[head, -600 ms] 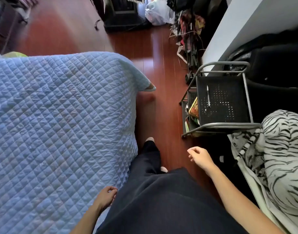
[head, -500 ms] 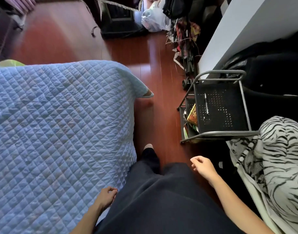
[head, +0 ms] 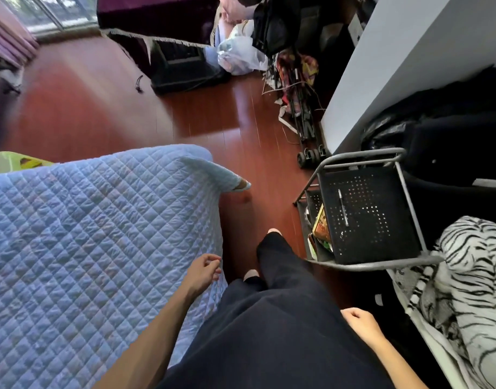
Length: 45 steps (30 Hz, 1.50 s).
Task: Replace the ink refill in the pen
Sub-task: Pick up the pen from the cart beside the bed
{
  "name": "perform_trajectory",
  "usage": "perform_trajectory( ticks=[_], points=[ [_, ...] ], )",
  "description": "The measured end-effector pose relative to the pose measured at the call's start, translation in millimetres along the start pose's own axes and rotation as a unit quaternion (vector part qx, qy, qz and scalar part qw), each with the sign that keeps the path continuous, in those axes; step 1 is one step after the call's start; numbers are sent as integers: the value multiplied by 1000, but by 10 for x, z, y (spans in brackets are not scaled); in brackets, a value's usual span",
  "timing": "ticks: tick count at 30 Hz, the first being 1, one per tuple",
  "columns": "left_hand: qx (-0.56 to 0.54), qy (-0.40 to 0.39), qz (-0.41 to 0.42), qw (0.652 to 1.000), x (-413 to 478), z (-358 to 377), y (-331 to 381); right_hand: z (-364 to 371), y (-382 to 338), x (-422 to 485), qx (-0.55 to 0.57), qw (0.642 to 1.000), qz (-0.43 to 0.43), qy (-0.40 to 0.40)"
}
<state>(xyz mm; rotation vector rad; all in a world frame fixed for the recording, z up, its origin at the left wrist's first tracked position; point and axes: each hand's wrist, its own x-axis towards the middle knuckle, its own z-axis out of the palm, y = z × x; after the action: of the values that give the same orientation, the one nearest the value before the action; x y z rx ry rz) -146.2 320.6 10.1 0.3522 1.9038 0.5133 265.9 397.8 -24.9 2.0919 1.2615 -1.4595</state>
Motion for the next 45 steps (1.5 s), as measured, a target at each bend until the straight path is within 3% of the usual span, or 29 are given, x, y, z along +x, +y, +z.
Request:
perform_trajectory(
  ticks=[11,18,24,32,38,45],
  points=[
    [188,-61,-73,978,312,-162,447,-499,-1597,686,123,992,-38,8],
    [242,-73,-68,965,778,-287,1149,-441,-1823,797,178,984,-16,27],
    [261,-81,-25,962,1173,-204,1824,-561,-1936,1094,258,959,12,119],
    [339,-141,-18,930,1545,196,2045,-822,-2017,2048,185,960,32,207],
    [371,-152,-26,916,1847,509,1953,-833,-1946,2666,112,971,41,208],
    [356,-165,-43,919,1948,684,1866,-821,-1862,2942,102,974,41,198]
  ],
)
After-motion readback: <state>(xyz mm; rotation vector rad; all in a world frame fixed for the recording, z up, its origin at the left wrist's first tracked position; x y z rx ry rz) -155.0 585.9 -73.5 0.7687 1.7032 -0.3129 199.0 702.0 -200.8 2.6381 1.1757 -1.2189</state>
